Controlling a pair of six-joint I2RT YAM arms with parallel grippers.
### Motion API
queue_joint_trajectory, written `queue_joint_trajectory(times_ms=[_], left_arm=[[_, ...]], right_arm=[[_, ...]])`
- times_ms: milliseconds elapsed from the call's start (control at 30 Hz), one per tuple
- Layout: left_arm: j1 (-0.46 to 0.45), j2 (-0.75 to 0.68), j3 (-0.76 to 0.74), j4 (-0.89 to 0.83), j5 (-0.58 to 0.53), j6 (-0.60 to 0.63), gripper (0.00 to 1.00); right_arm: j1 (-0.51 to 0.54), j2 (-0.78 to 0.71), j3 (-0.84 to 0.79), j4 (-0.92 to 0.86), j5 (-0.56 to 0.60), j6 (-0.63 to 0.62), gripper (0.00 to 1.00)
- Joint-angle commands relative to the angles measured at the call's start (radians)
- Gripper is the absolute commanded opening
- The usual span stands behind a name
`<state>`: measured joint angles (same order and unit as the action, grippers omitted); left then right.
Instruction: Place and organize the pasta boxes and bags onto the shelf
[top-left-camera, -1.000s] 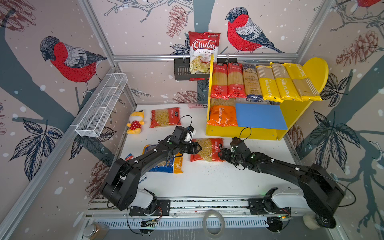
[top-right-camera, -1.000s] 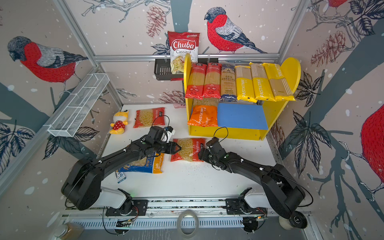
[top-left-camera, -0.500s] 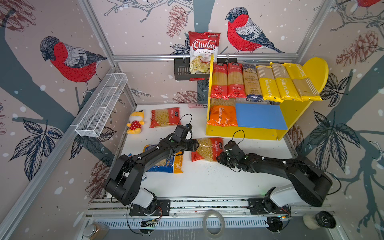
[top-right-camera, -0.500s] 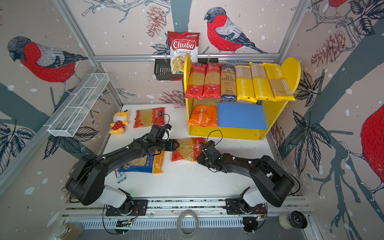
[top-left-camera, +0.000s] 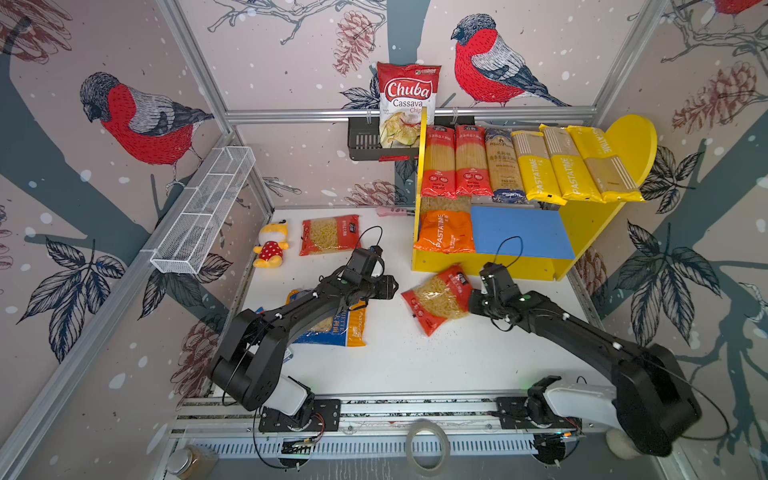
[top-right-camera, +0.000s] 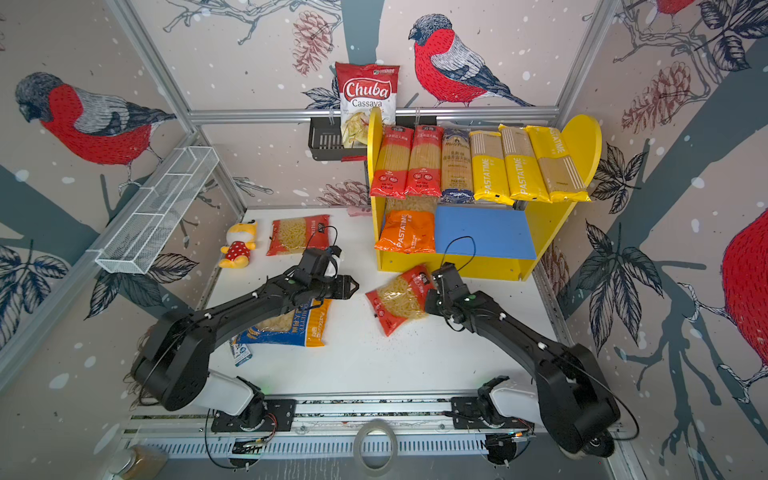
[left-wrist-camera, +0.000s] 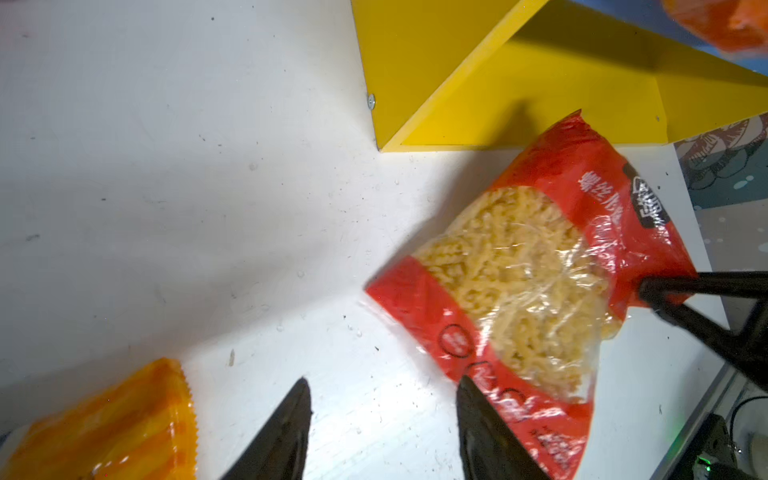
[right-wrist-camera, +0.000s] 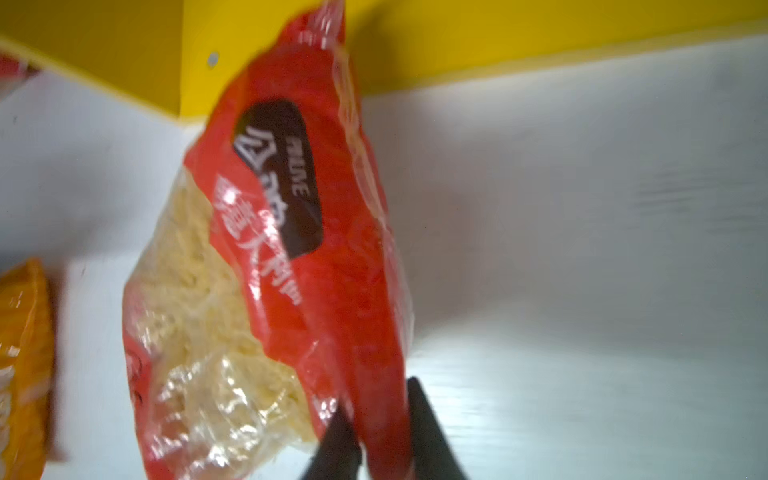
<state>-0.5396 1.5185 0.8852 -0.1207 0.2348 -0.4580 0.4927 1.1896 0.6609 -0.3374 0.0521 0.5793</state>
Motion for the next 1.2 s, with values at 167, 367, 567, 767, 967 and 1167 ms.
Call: queue_joint_trajectory(times_ms=[167,367,567,767,967,1167], left_arm=[[-0.121,0.052,-0.048,0.247,0.009,-0.113,0.57],[-0.137,0.083,-0.117,0.416,-0.020,-0.156,0.59],[-0.171,0.118,-0.138,0.531,0.005,-0.216,0.58],[-0.191,0.095,-0.165,0.519,-0.012,-0.217,0.58],[-0.191,0.024,-0.169,0.434,-0.076,-0.176,0.58],[-0.190,0.003,-0.134,0.350,-0.136,-0.209,0.60]], right_arm=[[-0.003,-0.153,-0.182,0.128,-0.122,0.296,0.65],[0.156,-0.220,-0.347,0.403,-0.167,0.575,0.81],[0.196,-0.105,-0.351,0.521,-0.178,0.633,0.79],[0.218,-0.001,-0.319,0.569,-0.168,0.635,0.49],[0.204,-0.054,-0.339,0.438,-0.243,0.505,0.19],[0.219,-0.131,-0.367,0.222,-0.290,0.392,0.08]])
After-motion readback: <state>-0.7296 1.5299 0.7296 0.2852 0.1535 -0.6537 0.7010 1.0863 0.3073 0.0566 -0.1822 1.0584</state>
